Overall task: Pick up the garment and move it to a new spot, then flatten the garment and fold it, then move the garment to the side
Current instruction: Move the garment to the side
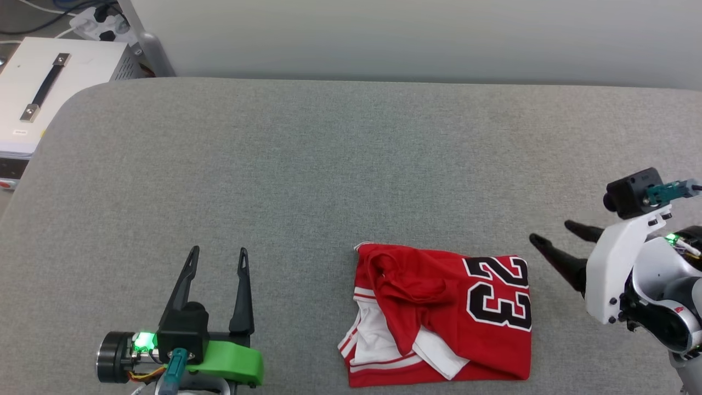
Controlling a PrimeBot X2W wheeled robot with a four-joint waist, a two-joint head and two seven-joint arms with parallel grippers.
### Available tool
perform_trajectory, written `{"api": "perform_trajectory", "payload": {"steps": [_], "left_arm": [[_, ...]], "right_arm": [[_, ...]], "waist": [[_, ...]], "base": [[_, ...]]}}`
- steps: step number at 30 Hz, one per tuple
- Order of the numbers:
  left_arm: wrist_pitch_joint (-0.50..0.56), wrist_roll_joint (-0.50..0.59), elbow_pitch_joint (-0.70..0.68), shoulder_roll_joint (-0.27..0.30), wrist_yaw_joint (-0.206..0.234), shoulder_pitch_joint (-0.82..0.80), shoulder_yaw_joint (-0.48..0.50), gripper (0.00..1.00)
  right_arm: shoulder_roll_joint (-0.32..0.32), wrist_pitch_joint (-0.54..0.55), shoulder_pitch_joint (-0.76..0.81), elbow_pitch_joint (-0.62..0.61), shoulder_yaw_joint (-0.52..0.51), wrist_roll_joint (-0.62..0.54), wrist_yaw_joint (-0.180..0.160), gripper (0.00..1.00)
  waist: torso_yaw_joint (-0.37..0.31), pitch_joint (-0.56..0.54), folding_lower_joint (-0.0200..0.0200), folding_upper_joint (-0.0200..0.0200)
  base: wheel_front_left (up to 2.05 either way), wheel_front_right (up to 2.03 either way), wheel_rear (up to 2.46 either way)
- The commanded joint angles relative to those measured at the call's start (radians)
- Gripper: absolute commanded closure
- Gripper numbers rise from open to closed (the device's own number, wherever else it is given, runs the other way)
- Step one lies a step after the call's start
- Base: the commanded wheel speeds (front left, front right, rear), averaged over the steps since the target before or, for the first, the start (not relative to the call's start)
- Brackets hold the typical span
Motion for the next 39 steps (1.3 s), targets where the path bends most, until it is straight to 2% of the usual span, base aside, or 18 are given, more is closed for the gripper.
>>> {"api": "perform_trajectory", "payload": {"steps": [1,5,10,20,26,27,28,39], "left_arm": [[-0.006,0.006,-0.004,-0.006,-0.006,-0.019,-0.002,0.0],[-0.006,0.008,-0.005,-0.009,-0.009,-0.032,-0.005,0.0],[-0.006,0.01,-0.008,-0.013,-0.011,-0.053,-0.009,0.0],[-0.006,0.014,-0.006,-0.021,-0.015,-0.092,-0.023,0.0],[-0.006,0.014,-0.001,-0.022,-0.013,-0.094,-0.02,0.0],[-0.006,0.014,0.001,-0.022,-0.012,-0.093,-0.02,0.0],[-0.006,0.015,0.003,-0.022,-0.012,-0.092,-0.02,0.0],[-0.006,0.015,0.006,-0.018,-0.005,-0.062,-0.021,0.0]], "right_arm": [[-0.012,0.033,-0.012,0.008,0.014,0.025,-0.001,0.0],[-0.033,0.117,0.004,0.036,0.047,0.091,-0.001,0.0],[-0.034,0.147,0.032,0.066,0.089,0.125,-0.001,0.0],[0.01,0.114,0.072,0.187,0.181,0.122,-0.001,0.0],[0.015,0.033,0.064,0.211,0.223,0.127,-0.001,0.0],[0.011,0.023,0.057,0.208,0.231,0.13,-0.001,0.87],[0.009,0.008,0.049,0.204,0.233,0.132,-0.001,1.0],[-0.046,-0.138,-0.052,0.15,0.213,0.118,-0.001,1.0]], "waist": [[0.006,0.015,0.0,0.0],[0.017,0.037,0.0,0.0],[0.033,0.075,0.0,0.0],[0.067,0.136,0.0,0.0],[0.069,0.135,0.0,0.0],[0.067,0.13,0.0,0.0],[0.065,0.126,0.0,0.0],[-0.003,0.063,0.0,0.0]], "base": [[0.0,0.0,0.0],[0.0,0.0,0.0],[0.0,0.0,0.0],[0.0,0.0,0.0],[0.0,0.0,0.0],[0.0,0.0,0.0],[0.0,0.0,0.0],[0.0,0.0,0.0]]}}
